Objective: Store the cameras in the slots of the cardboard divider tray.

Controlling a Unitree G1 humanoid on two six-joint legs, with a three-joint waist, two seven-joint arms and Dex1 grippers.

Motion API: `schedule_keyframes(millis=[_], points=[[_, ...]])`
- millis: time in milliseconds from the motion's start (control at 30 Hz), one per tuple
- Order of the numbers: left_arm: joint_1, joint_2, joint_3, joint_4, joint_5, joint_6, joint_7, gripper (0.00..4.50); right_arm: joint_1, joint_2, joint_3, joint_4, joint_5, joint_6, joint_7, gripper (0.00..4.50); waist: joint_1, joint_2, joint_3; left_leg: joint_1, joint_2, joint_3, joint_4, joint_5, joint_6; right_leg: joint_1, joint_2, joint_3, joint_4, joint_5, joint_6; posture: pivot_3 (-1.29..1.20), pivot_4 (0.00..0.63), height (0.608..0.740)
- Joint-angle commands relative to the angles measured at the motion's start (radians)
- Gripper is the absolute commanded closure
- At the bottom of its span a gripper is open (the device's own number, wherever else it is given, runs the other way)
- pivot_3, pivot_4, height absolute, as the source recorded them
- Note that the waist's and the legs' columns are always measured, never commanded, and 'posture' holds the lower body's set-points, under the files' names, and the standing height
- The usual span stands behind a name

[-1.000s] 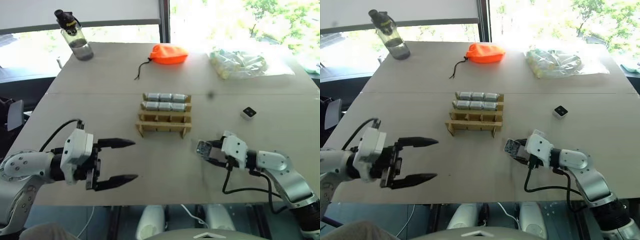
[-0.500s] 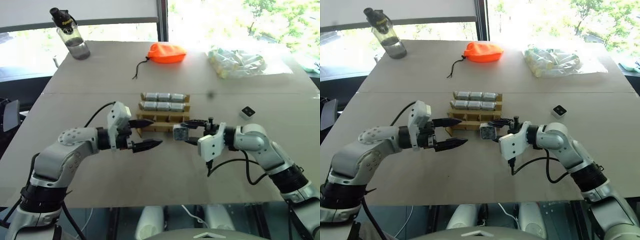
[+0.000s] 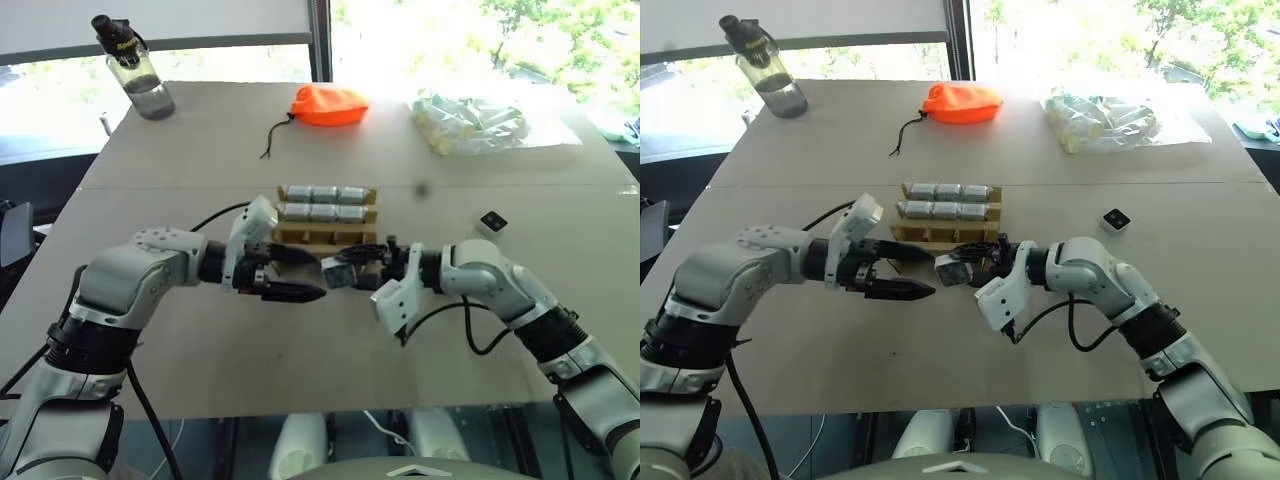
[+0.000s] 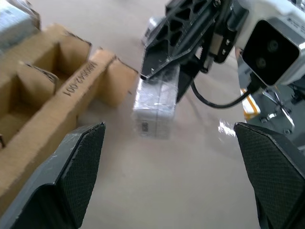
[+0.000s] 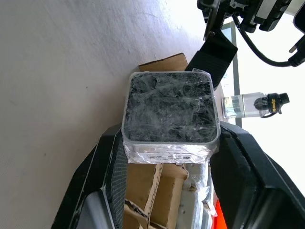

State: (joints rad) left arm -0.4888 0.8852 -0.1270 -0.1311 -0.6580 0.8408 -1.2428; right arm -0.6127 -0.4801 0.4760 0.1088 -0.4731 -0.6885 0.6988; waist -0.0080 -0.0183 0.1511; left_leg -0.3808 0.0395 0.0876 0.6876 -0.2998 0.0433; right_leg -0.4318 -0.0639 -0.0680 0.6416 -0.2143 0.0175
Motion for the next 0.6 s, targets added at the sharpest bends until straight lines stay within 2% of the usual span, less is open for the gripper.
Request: schedule_keyframes(millis=[33, 200, 300, 400, 500, 533, 600], points=[[-0.027, -0.004, 0.004, -0.002, 0.012, -0.015, -0.023, 0.0, -0.022, 0.012, 0.0, -0.024, 0.001, -0.022, -0.022, 2.61, -0.001, 0.0, 0.0, 0.0, 0.0, 0.0, 0.0, 0.0, 0.0, 0.0, 0.0, 0.0, 0.0, 0.0, 0.0, 0.0, 0.15, 0.74], [-0.031, -0.029, -0.005, 0.007, 0.05, -0.056, -0.027, 0.0, -0.01, 0.015, 0.003, -0.03, 0.01, -0.015, -0.019, 2.61, -0.002, 0.0, 0.0, 0.0, 0.0, 0.0, 0.0, 0.0, 0.0, 0.0, 0.0, 0.0, 0.0, 0.0, 0.0, 0.0, 0.15, 0.74], [-0.033, -0.041, -0.004, 0.011, 0.067, -0.075, -0.028, 0.86, -0.009, 0.013, 0.005, -0.032, 0.013, -0.013, -0.02, 2.61, -0.002, 0.0, 0.0, 0.0, 0.0, 0.0, 0.0, 0.0, 0.0, 0.0, 0.0, 0.0, 0.0, 0.0, 0.0, 0.0, 0.15, 0.74], [-0.04, -0.054, 0.007, 0.016, 0.067, -0.072, -0.024, 2.34, -0.008, 0.014, 0.006, -0.034, 0.016, -0.011, -0.018, 2.61, -0.003, 0.0, 0.0, 0.0, 0.0, 0.0, 0.0, 0.0, 0.0, 0.0, 0.0, 0.0, 0.0, 0.0, 0.0, 0.0, 0.15, 0.74], [-0.04, -0.059, 0.011, 0.016, 0.07, -0.078, -0.024, 3.63, -0.01, 0.016, 0.007, -0.029, 0.015, -0.011, -0.019, 2.61, -0.003, 0.0, 0.0, 0.0, 0.0, 0.0, 0.0, 0.0, 0.0, 0.0, 0.0, 0.0, 0.001, 0.0, 0.0, 0.0, 0.15, 0.74], [-0.038, -0.062, 0.013, 0.015, 0.07, -0.081, -0.022, 3.78, -0.01, 0.015, 0.007, -0.028, 0.015, -0.012, -0.019, 2.61, -0.003, 0.0, 0.0, 0.0, 0.0, 0.0, 0.0, 0.0, 0.0, 0.0, 0.0, 0.0, 0.0, 0.0, 0.0, 0.0, 0.15, 0.74], [-0.036, -0.068, 0.022, 0.013, 0.065, -0.078, -0.014, 3.77, -0.008, 0.013, 0.009, -0.027, 0.017, -0.012, -0.016, 2.61, -0.003, 0.0, 0.0, 0.0, 0.0, 0.0, 0.0, 0.0, 0.0, 0.0, 0.0, 0.0, 0.001, 0.0, 0.0, 0.0, 0.15, 0.74]])
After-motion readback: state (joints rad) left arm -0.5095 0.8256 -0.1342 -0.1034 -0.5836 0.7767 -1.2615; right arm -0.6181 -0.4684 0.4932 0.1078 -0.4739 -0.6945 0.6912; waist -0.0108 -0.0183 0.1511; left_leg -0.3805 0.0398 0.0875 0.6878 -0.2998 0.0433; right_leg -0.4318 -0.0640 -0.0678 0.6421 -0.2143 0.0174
